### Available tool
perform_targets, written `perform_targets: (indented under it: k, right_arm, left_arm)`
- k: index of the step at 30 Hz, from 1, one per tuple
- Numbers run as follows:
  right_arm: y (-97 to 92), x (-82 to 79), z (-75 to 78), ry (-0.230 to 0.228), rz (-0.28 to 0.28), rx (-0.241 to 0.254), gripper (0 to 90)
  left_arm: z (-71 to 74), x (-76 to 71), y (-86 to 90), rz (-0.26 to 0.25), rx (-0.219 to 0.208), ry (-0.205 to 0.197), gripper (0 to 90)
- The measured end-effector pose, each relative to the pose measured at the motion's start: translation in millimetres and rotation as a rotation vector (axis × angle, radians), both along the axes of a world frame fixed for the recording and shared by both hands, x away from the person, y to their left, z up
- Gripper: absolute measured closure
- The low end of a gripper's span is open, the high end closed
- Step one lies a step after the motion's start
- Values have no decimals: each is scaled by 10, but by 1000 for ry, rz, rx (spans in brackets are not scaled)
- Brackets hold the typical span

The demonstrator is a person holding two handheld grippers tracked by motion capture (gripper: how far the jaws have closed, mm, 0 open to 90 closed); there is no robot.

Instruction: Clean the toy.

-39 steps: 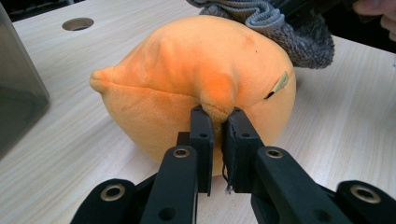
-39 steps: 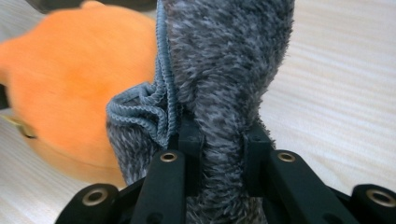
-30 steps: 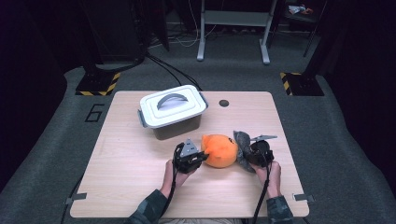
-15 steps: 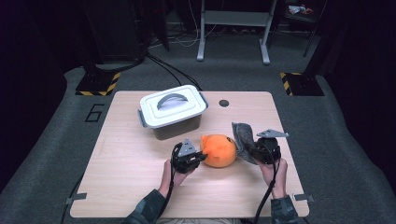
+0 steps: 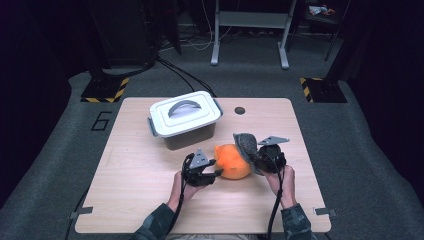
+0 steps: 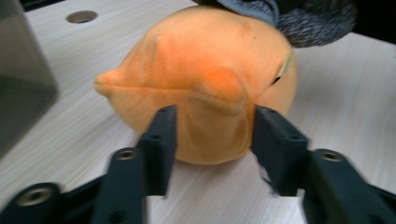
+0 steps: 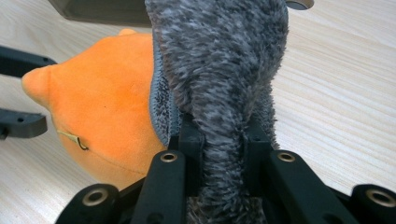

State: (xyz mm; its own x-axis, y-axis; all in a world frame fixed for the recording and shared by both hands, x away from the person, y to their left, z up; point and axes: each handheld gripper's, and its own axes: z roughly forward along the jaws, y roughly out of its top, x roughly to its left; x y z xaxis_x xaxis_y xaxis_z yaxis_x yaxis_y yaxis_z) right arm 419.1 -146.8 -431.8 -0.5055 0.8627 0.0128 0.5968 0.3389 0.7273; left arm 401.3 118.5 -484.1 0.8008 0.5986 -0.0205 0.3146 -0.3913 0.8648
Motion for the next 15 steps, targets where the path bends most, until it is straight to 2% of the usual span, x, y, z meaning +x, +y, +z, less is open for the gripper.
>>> perform_targets:
  k: [4, 8, 11, 12, 14, 15]
  right_arm:
    - [3, 30, -1, 4, -2, -2, 752]
    - [-7, 52, -7, 11, -3, 0, 752]
    - [-16, 53, -16, 14, -5, 13, 752]
    - [-33, 56, -20, 8, 5, 5, 752]
    - [-33, 55, -24, 15, -8, 20, 751]
    - [-45, 66, -27, 3, 0, 15, 751]
  left_arm:
    - [-48, 7, -19, 5, 12, -4, 394]
    - [-97, 21, -100, -9, 50, -12, 385]
    - [-136, 34, -165, -4, 60, -31, 452]
    - [-135, 35, -171, -5, 63, -32, 514]
    - [-140, 43, -190, -9, 58, -34, 617]
    - [-137, 48, -200, -10, 66, -32, 671]
